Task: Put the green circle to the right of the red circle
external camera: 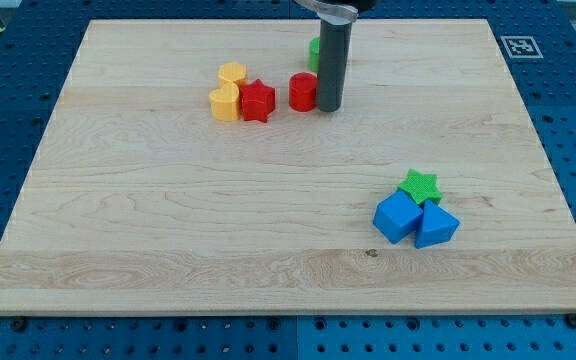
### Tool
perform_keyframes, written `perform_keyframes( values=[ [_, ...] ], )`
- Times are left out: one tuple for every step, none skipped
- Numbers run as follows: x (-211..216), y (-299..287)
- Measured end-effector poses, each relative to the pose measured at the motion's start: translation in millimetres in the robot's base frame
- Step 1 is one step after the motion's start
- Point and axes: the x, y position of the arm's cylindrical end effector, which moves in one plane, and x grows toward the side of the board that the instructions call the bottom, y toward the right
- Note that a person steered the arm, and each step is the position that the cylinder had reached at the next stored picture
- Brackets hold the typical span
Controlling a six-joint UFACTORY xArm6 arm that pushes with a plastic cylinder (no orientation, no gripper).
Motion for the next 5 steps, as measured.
perform_keyframes(
  values=[
    [-5, -15],
    [-9, -23],
    [-9, -2],
    [-13, 15],
    [-35, 9]
  ],
)
